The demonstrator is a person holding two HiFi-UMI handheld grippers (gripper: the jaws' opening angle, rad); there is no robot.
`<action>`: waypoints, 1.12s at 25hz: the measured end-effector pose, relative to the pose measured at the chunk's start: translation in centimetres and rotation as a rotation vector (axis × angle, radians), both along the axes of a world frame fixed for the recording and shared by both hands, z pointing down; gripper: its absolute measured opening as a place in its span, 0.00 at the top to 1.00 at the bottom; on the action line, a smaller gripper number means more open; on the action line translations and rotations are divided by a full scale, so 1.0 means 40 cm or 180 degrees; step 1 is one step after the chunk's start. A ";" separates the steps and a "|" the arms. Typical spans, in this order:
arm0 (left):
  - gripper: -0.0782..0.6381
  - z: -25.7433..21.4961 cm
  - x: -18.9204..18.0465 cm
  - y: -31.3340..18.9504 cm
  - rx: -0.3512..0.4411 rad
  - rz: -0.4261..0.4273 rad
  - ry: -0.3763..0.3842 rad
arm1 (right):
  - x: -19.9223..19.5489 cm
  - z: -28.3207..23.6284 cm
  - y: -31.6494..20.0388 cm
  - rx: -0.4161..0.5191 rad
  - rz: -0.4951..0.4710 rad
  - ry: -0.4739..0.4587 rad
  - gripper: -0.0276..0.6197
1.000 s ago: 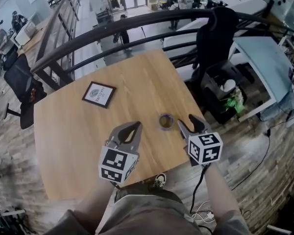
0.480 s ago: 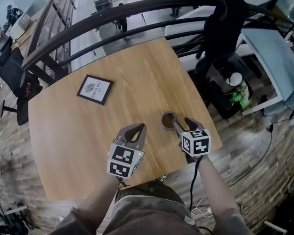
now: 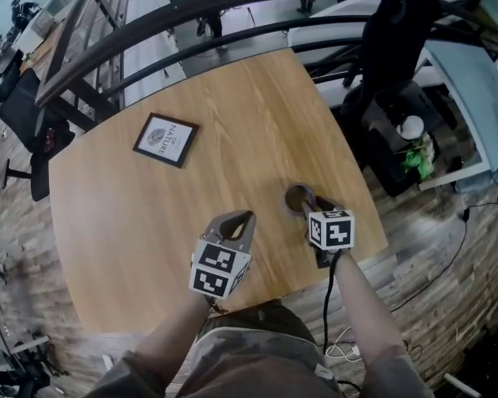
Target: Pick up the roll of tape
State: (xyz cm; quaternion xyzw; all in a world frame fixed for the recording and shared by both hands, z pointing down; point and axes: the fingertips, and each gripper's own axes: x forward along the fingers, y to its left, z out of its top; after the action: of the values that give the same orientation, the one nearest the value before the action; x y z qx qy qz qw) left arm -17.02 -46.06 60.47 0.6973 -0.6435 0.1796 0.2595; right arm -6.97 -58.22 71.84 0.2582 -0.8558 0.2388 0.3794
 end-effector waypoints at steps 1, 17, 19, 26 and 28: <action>0.89 0.001 -0.001 0.002 -0.0007 -0.0001 -0.0010 | 0.004 0.004 -0.007 0.0017 0.0045 0.0024 0.76; 0.89 -0.134 -0.051 0.045 0.0310 -0.0114 -0.0182 | 0.005 -0.250 0.014 0.0407 -0.0057 -0.0301 0.88; 0.89 -0.181 -0.058 0.054 0.0410 -0.0132 -0.0215 | 0.008 -0.333 0.027 0.0535 -0.0102 -0.0435 0.88; 0.89 -0.378 -0.051 0.098 0.0845 -0.0128 -0.0467 | 0.035 -0.639 0.110 0.1050 -0.0308 -0.0923 0.88; 0.89 -0.433 -0.039 0.114 0.0963 -0.0076 -0.0627 | 0.047 -0.710 0.145 0.1170 -0.0375 -0.1042 0.88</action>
State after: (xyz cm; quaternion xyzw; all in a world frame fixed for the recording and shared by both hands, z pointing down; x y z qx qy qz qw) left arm -18.57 -41.50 43.15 0.6998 -0.6937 0.1451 0.0895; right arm -5.08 -52.43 43.46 0.2304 -0.9484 0.0953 0.1958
